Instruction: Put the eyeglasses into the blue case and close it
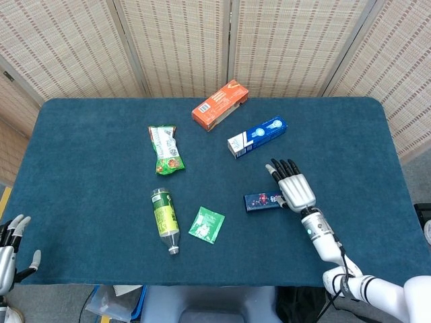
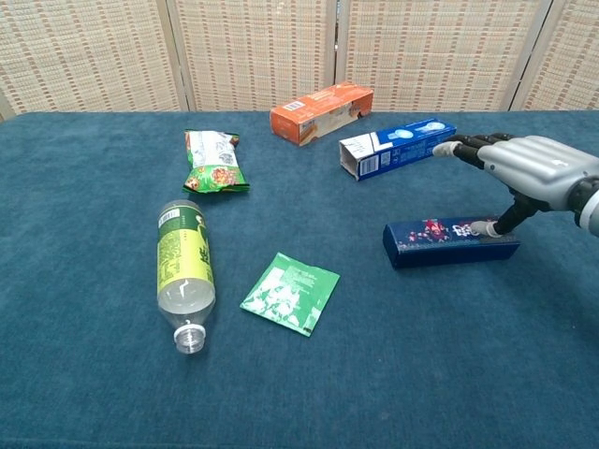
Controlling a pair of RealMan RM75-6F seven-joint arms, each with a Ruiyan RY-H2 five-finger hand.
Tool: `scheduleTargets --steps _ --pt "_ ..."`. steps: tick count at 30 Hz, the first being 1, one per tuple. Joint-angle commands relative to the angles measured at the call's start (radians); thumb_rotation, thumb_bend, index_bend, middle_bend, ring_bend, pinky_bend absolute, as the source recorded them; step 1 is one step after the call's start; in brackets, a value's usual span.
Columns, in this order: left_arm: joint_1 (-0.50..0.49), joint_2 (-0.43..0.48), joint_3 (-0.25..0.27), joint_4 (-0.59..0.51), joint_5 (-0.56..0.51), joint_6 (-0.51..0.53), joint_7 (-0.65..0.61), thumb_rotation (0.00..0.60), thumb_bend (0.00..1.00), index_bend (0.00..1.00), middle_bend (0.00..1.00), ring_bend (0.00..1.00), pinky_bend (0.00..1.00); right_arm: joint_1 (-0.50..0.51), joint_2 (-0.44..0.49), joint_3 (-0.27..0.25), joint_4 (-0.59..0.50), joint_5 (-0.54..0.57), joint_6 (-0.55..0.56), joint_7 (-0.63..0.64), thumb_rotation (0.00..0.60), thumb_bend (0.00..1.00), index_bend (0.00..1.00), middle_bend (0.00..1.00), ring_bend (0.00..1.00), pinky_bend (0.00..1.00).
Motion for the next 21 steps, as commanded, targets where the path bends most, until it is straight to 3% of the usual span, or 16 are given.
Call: scheduleTargets --steps 1,7,14,21 --pt "-0.002 -0.003 0.0 0.0 0.004 0.002 0.001 0.6 0.42 0.08 0.0 0.0 0.0 0.004 -0.003 0.004 0.012 0.021 -0.019 -0.015 0.6 0.23 0.0 0.0 0.0 0.0" --pt "0.001 0.0 -0.003 -0.002 0.006 0.012 -0.003 0.6 0.42 0.08 0.0 0.0 0.0 0.008 0.0 0.011 0.006 0.021 -0.017 0.008 0.6 0.22 0.0 0.0 0.0 0.0" --pt "0.002 0.001 -0.001 -0.003 0.004 0.006 -0.001 0.6 0.42 0.08 0.0 0.0 0.0 -0.043 0.104 -0.038 -0.157 -0.028 0.039 0.023 0.6 0.22 0.0 0.02 0.0 0.0" --pt "-0.002 -0.003 0.003 -0.013 0.02 0.008 0.011 0.6 0.42 0.08 0.0 0.0 0.0 -0.04 0.147 -0.053 -0.227 0.037 -0.036 -0.043 0.6 0.22 0.08 0.02 0.0 0.0"
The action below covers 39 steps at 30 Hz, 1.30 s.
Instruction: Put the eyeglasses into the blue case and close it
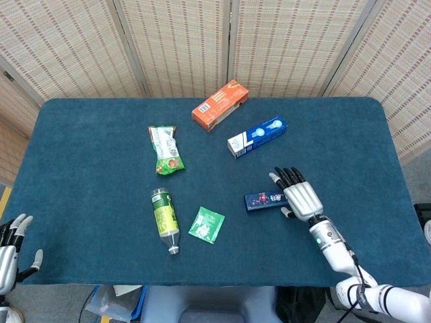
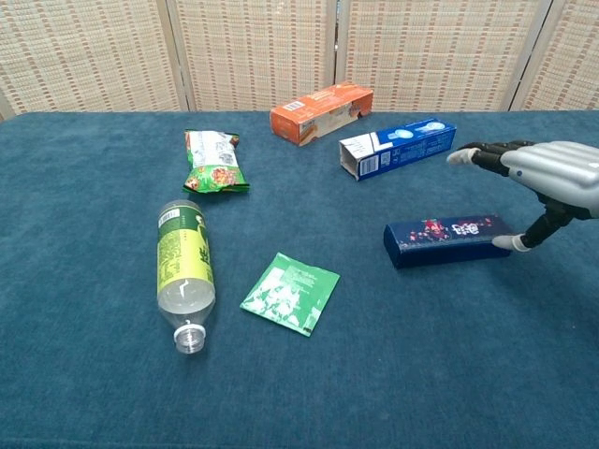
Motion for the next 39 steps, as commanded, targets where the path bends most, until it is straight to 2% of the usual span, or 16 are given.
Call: scheduleTargets --steps 1,5,9,13,18,23,25,26,30,33,39 --pt "0.001 0.0 0.001 -0.004 0.001 0.002 0.004 0.6 0.42 0.08 0.0 0.0 0.0 0.011 -0.01 0.003 0.001 0.041 -0.043 -0.032 0.6 0.22 0.09 0.02 0.0 0.0" --pt "0.006 0.006 0.0 -0.006 -0.007 0.006 0.003 0.6 0.42 0.08 0.0 0.0 0.0 0.049 -0.047 0.026 0.039 0.1 -0.107 -0.063 0.6 0.23 0.14 0.02 0.0 0.0" --pt "0.01 0.009 0.0 -0.003 -0.013 0.008 -0.002 0.6 0.42 0.08 0.0 0.0 0.0 0.081 -0.083 0.044 0.082 0.134 -0.144 -0.081 0.6 0.29 0.23 0.02 0.0 0.0" --pt "0.01 0.007 0.001 0.0 -0.016 0.003 -0.003 0.6 0.42 0.08 0.0 0.0 0.0 0.105 -0.115 0.057 0.123 0.151 -0.164 -0.082 0.6 0.3 0.33 0.04 0.0 0.0" --pt "0.01 0.007 0.0 0.001 -0.016 0.003 -0.004 0.6 0.42 0.08 0.0 0.0 0.0 0.119 -0.136 0.063 0.151 0.149 -0.165 -0.077 0.6 0.34 0.46 0.11 0.0 0.0" --pt "0.012 0.01 -0.003 0.001 -0.02 0.005 -0.006 0.6 0.42 0.08 0.0 0.0 0.0 0.126 -0.159 0.063 0.18 0.13 -0.152 -0.049 0.6 0.37 0.5 0.13 0.0 0.0" --pt "0.011 0.01 -0.003 0.0 -0.019 0.005 -0.005 0.6 0.42 0.08 0.0 0.0 0.0 0.124 -0.155 0.059 0.18 0.125 -0.15 -0.039 0.6 0.35 0.48 0.11 0.0 0.0" --pt "0.011 0.01 -0.002 -0.001 -0.018 0.004 -0.004 0.6 0.42 0.08 0.0 0.0 0.0 0.122 -0.15 0.057 0.176 0.124 -0.151 -0.035 0.6 0.32 0.42 0.09 0.0 0.0" --pt "0.006 0.009 -0.005 -0.003 -0.014 0.003 -0.002 0.6 0.42 0.08 0.0 0.0 0.0 0.11 -0.124 0.053 0.147 0.115 -0.127 -0.029 0.6 0.2 0.07 0.01 0.0 0.0" --pt "0.003 0.009 -0.006 -0.005 -0.01 0.001 0.0 0.6 0.42 0.08 0.0 0.0 0.0 0.086 -0.092 0.05 0.111 0.1 -0.078 -0.023 0.6 0.18 0.0 0.0 0.0 0.0" --pt "-0.005 0.004 -0.008 -0.002 0.0 0.001 0.002 0.6 0.42 0.08 0.0 0.0 0.0 0.001 0.021 0.036 -0.023 0.082 0.054 -0.032 0.6 0.18 0.0 0.0 0.0 0.0"
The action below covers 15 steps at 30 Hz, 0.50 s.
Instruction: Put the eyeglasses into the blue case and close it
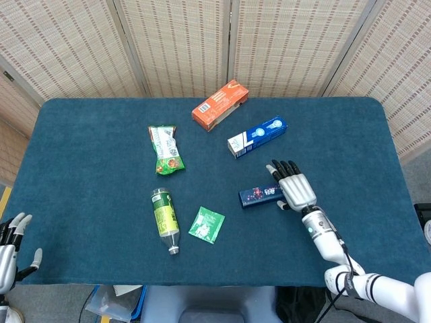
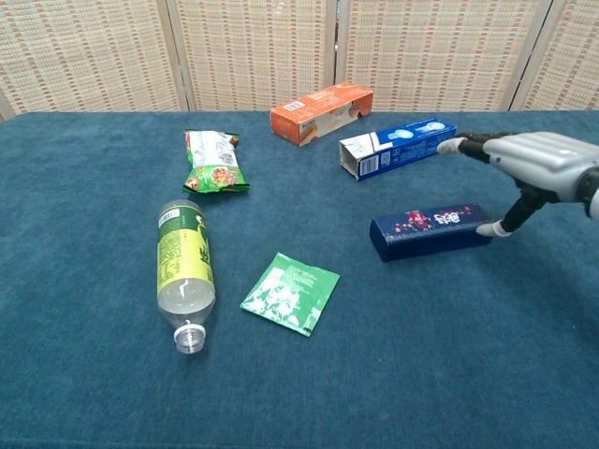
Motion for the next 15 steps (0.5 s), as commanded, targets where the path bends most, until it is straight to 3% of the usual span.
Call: scheduleTargets --steps 1,5,9,15 --pt "-0.004 -0.001 -0.001 -0.001 0.003 -0.002 0.004 0.6 0.42 0.08 0.0 0.0 0.0 -0.067 0.087 -0.014 -0.103 -0.019 0.095 -0.009 0.6 0.18 0.0 0.0 0.0 0.0" --pt "-0.013 0.0 -0.005 -0.009 0.008 -0.005 0.013 0.6 0.42 0.08 0.0 0.0 0.0 -0.148 0.181 -0.041 -0.203 -0.063 0.213 0.004 0.6 0.18 0.01 0.02 0.0 0.0" --pt "-0.022 0.0 -0.008 -0.018 0.011 -0.012 0.025 0.6 0.42 0.08 0.0 0.0 0.0 -0.227 0.251 -0.07 -0.265 -0.102 0.318 0.03 0.6 0.2 0.09 0.1 0.0 0.0" --pt "-0.037 0.001 -0.011 -0.032 0.017 -0.022 0.049 0.6 0.42 0.08 0.0 0.0 0.0 -0.35 0.306 -0.118 -0.314 -0.159 0.471 0.048 0.6 0.27 0.15 0.14 0.0 0.05"
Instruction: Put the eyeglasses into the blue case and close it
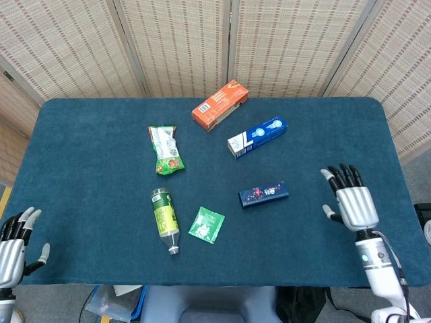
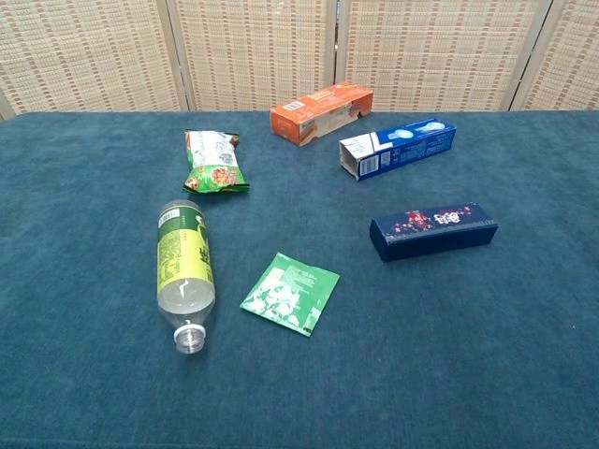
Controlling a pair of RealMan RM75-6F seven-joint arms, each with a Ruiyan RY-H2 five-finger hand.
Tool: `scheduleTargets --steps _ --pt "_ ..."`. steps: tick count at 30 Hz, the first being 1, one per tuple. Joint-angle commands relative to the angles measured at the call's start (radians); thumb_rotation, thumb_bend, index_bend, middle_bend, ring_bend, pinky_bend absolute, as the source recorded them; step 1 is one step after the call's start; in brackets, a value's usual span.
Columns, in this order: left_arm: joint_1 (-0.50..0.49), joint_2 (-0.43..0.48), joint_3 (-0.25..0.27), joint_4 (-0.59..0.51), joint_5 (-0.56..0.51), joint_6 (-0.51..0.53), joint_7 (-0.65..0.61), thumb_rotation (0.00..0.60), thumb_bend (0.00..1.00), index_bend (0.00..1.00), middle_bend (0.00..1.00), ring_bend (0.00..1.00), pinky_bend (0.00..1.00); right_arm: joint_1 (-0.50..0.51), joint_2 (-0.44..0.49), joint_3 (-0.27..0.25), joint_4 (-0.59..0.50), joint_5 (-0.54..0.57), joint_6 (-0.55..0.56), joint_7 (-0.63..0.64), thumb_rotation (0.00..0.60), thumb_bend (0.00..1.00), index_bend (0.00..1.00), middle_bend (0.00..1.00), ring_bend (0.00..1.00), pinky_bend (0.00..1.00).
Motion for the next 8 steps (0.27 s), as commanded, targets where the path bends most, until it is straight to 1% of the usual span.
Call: scheduleTargets --steps 1,5,8 --pt "-0.007 0.0 -0.002 -0.007 0.003 -0.003 0.011 0.6 0.42 0.08 0.0 0.0 0.0 -0.089 0.038 -0.044 -0.039 -0.049 0.1 0.02 0.6 0.27 0.15 0.14 0.0 0.05" --pt "-0.014 -0.001 -0.004 -0.018 0.011 -0.002 0.021 0.6 0.42 0.08 0.0 0.0 0.0 -0.161 0.054 -0.069 -0.055 -0.065 0.168 0.04 0.6 0.28 0.17 0.14 0.0 0.05" --pt "-0.016 -0.003 -0.004 -0.023 0.022 0.006 0.027 0.6 0.42 0.08 0.0 0.0 0.0 -0.194 0.071 -0.085 -0.068 -0.077 0.19 0.048 0.6 0.28 0.17 0.14 0.0 0.05"
